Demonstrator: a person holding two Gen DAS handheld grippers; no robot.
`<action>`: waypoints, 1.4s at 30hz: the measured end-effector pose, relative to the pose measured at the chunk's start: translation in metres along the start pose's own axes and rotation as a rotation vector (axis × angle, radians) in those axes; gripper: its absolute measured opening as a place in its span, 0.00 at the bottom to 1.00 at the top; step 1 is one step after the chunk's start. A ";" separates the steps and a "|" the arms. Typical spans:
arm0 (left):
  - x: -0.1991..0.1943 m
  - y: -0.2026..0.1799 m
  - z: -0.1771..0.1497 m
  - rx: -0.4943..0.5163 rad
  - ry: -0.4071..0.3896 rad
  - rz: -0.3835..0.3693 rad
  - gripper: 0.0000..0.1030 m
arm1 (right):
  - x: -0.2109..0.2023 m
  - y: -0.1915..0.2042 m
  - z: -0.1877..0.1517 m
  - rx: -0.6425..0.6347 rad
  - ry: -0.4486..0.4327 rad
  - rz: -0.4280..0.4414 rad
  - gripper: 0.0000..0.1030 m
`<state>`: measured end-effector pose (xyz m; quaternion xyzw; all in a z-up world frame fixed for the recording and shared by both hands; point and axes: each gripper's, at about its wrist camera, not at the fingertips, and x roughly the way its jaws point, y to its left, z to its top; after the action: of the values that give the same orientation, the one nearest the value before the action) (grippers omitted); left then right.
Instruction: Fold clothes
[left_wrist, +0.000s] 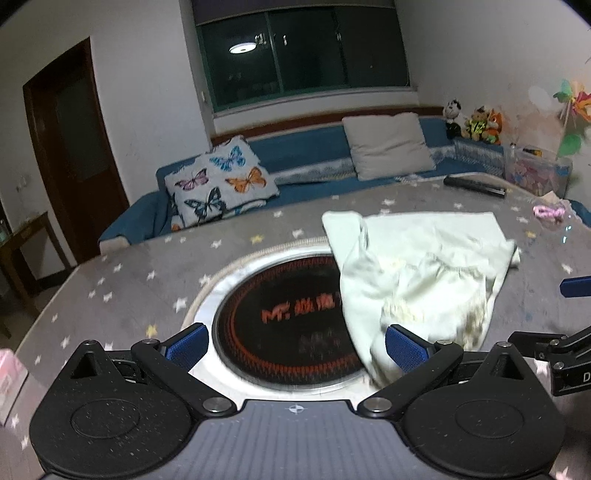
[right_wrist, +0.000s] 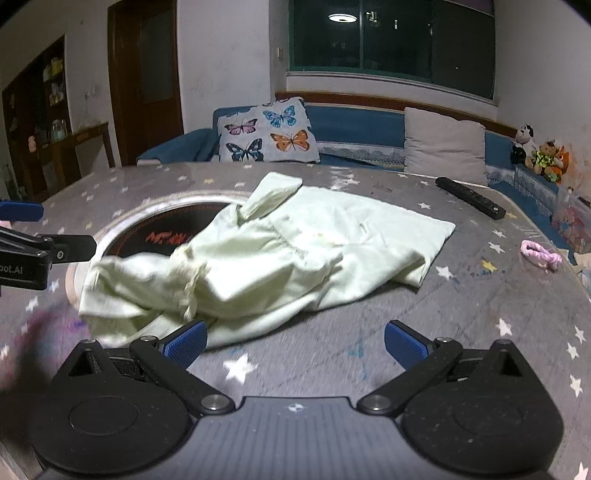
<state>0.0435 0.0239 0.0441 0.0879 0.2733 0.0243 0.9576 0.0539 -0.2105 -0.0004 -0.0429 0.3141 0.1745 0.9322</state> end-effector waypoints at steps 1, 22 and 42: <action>0.001 -0.001 0.004 0.005 -0.006 -0.012 1.00 | 0.001 -0.003 0.004 0.007 -0.004 -0.005 1.00; 0.079 -0.057 0.040 0.134 0.074 -0.314 0.71 | 0.043 -0.045 0.039 0.027 0.055 -0.111 0.95; 0.083 -0.041 0.041 0.076 0.048 -0.375 0.01 | 0.055 -0.061 0.050 0.033 0.045 -0.127 0.86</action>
<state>0.1357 -0.0145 0.0275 0.0711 0.3084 -0.1628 0.9345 0.1449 -0.2414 0.0052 -0.0511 0.3344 0.1086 0.9348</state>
